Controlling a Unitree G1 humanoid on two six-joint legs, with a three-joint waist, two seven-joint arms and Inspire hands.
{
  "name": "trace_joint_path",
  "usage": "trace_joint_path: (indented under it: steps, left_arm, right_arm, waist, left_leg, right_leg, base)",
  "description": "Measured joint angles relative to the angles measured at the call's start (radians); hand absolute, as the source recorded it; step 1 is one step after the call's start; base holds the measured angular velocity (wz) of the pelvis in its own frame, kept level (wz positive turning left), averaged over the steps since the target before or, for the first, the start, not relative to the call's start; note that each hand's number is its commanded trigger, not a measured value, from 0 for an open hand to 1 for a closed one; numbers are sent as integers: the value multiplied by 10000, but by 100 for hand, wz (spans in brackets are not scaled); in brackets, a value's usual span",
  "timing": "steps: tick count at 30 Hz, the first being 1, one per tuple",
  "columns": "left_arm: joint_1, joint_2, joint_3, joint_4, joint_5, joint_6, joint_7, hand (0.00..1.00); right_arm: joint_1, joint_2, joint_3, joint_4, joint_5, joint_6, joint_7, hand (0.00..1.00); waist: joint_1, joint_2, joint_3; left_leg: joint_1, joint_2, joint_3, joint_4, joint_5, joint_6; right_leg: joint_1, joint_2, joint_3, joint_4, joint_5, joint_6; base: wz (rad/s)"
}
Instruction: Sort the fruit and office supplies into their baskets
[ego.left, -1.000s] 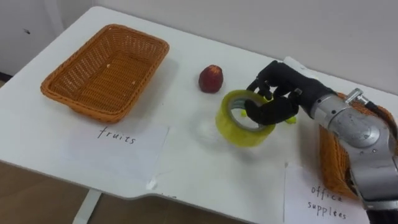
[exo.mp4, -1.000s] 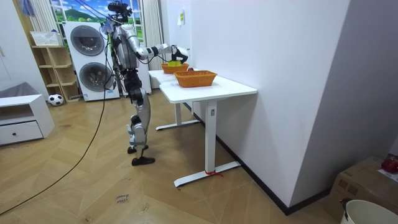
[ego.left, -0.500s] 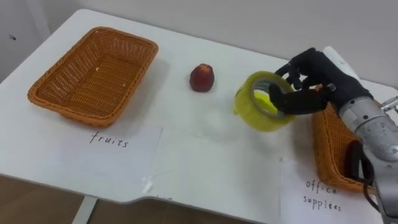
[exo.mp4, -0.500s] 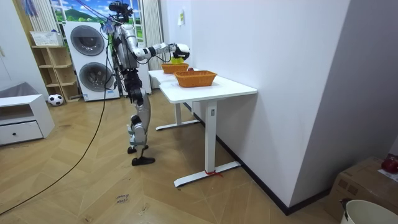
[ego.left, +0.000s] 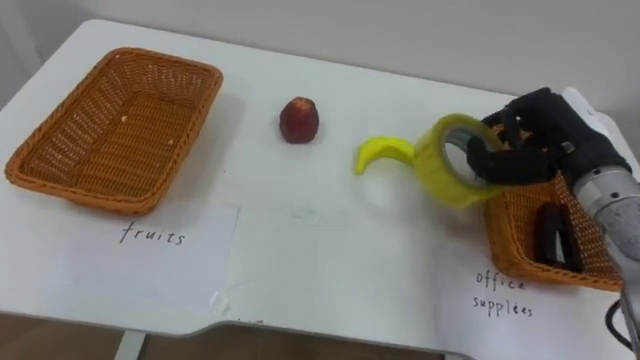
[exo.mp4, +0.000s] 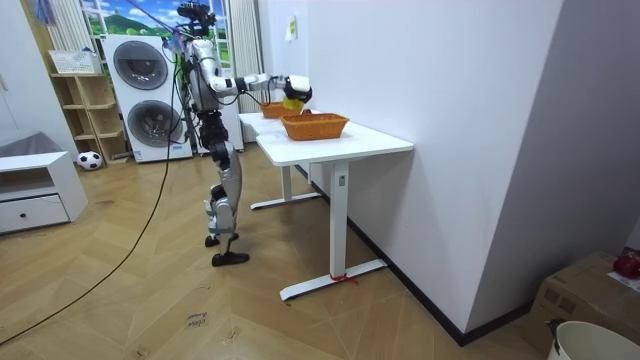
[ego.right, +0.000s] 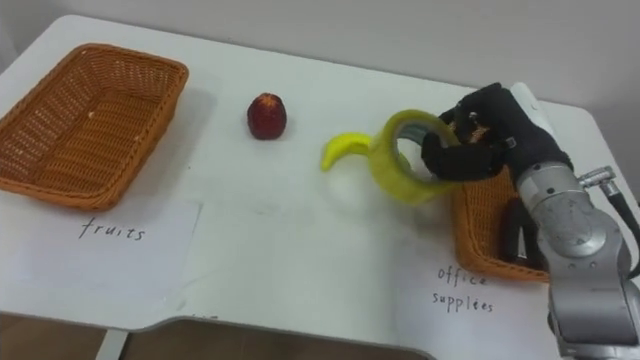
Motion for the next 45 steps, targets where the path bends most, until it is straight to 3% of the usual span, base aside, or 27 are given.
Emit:
trace_joint_path:
  steps: [6,8,15,31,45]
  left_arm:
    - [23,0,109,-22,-7,-102,-55,0]
    - [12,-1,166,-22,-34,-124,-66,0]
    - [46,3,211,-10,-220,-206,-212,0]
    - [74,7,265,-55,-190,-284,-429,0]
    - [205,6,516,-52,-196,-275,-389,0]
  right_arm:
    - [27,-82,-340,867,132,-105,-231,100]
    - [28,-87,-341,1339,193,-126,-298,100]
    - [77,-97,-345,1458,315,-126,-338,100]
    - [402,-271,-1071,1543,-14,-132,-525,100]
    - [803,-271,-1128,1826,33,-131,-694,100]
  waist:
    - [-11,-11,-18]
    - [-26,-59,-60]
    - [-227,-75,-95]
    - [-280,-43,-94]
    - [-279,-28,-86]
  left_leg:
    - [98,3,28,0,1,0]
    - [136,12,83,-13,0,0]
    - [195,27,178,-106,0,0]
    - [293,51,342,-186,-1,-3]
    - [335,98,361,-132,-1,-3]
  right_leg:
    - [21,6,71,-1,0,0]
    - [37,7,99,5,0,0]
    - [49,30,136,35,6,-8]
    - [-15,57,243,15,8,-11]
    - [7,30,359,53,8,-11]
  base:
    - [-3]
    - [-4]
    - [-5]
    - [-2]
    - [-1]
